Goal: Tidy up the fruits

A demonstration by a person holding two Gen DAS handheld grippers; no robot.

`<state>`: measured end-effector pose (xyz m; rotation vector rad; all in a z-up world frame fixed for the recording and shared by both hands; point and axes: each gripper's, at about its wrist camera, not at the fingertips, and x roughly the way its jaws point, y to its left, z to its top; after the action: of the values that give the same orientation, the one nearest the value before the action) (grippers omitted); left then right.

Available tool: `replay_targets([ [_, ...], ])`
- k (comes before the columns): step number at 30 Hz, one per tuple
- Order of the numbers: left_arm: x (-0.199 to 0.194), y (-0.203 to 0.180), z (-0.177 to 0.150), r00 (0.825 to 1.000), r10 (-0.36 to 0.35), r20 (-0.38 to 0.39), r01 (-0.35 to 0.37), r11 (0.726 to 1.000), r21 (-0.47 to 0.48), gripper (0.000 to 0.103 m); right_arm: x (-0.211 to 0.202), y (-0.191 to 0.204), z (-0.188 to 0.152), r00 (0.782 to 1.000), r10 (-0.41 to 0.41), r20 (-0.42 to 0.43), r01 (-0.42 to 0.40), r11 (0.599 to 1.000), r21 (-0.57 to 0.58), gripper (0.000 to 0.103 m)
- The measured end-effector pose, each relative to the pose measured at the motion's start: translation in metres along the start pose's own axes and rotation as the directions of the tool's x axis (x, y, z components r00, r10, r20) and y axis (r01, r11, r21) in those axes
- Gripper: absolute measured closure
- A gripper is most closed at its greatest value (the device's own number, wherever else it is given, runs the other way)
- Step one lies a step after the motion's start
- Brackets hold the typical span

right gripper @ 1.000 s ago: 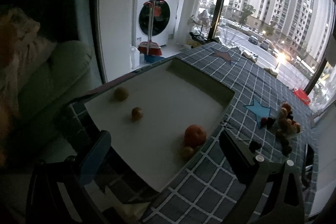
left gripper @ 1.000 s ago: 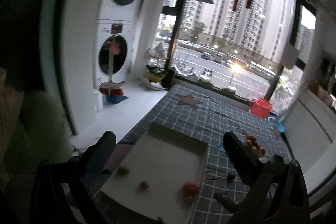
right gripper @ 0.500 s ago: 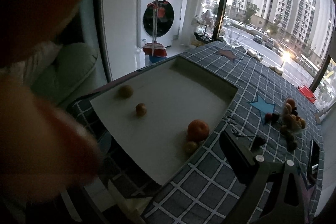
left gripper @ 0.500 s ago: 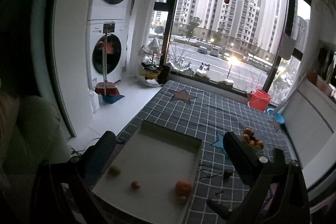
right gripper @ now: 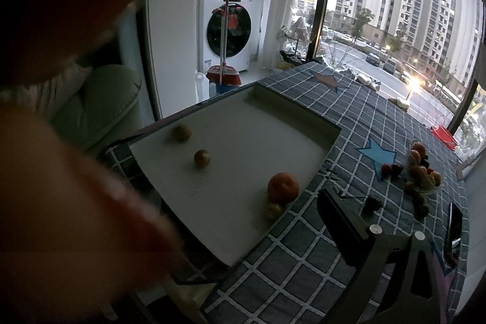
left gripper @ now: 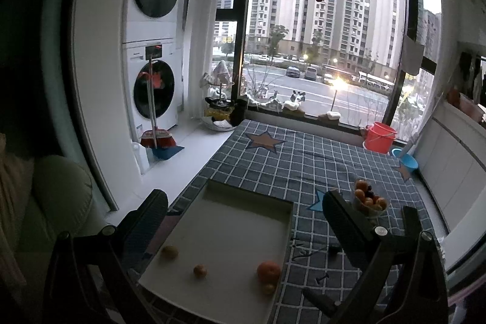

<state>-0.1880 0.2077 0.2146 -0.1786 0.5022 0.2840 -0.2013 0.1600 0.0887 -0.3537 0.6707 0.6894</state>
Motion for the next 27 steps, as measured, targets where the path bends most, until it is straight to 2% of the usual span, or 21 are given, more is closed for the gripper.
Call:
replay_targets([
  [9, -0.001, -0.002, 0.0, 1.0, 0.004, 0.002, -0.004, 1.0, 0.009, 0.001, 0.001, 0.0, 0.0, 1.0, 0.0, 0.003, 0.0, 1.0, 0.005, 0.0],
  [12, 0.001, -0.005, -0.001, 1.0, 0.017, -0.004, -0.017, 1.0, 0.02, 0.001, 0.004, -0.003, -0.002, 1.0, 0.007, -0.021, -0.007, 1.0, 0.001, 0.0],
  [15, 0.007, -0.008, -0.007, 0.998, 0.06, 0.002, -0.06, 0.997, 0.048, 0.001, 0.01, -0.026, -0.011, 0.997, 0.016, -0.07, -0.014, 0.999, 0.038, 0.0],
  [17, 0.018, -0.007, -0.018, 0.995, 0.102, -0.007, -0.101, 0.991, 0.091, 0.001, 0.013, -0.051, -0.023, 0.994, -0.02, -0.108, 0.029, 0.996, 0.084, 0.0],
  [18, 0.022, -0.007, -0.022, 0.994, 0.106, -0.018, -0.103, 0.989, 0.101, 0.001, 0.016, -0.077, -0.03, 0.988, -0.049, -0.146, 0.069, 0.989, 0.133, 0.0],
  [20, 0.04, -0.008, -0.035, 0.992, 0.084, -0.095, -0.073, 0.991, 0.115, 0.001, 0.021, -0.119, -0.043, 0.973, -0.093, -0.212, 0.14, 0.966, 0.216, 0.0],
  [23, 0.061, -0.019, -0.055, 0.979, 0.04, -0.201, -0.014, 0.992, 0.129, 0.001, 0.02, -0.198, -0.081, 0.936, -0.167, -0.309, 0.266, 0.912, 0.312, 0.0],
  [24, 0.068, -0.026, -0.062, 0.973, 0.027, -0.231, 0.007, 0.989, 0.145, 0.001, 0.01, -0.214, -0.094, 0.917, -0.207, -0.34, 0.321, 0.89, 0.323, 0.0],
  [27, 0.088, -0.058, -0.082, 0.958, 0.005, -0.286, 0.062, 0.973, 0.224, 0.001, -0.004, -0.242, -0.117, 0.885, -0.267, -0.38, 0.4, 0.856, 0.329, 0.0],
])
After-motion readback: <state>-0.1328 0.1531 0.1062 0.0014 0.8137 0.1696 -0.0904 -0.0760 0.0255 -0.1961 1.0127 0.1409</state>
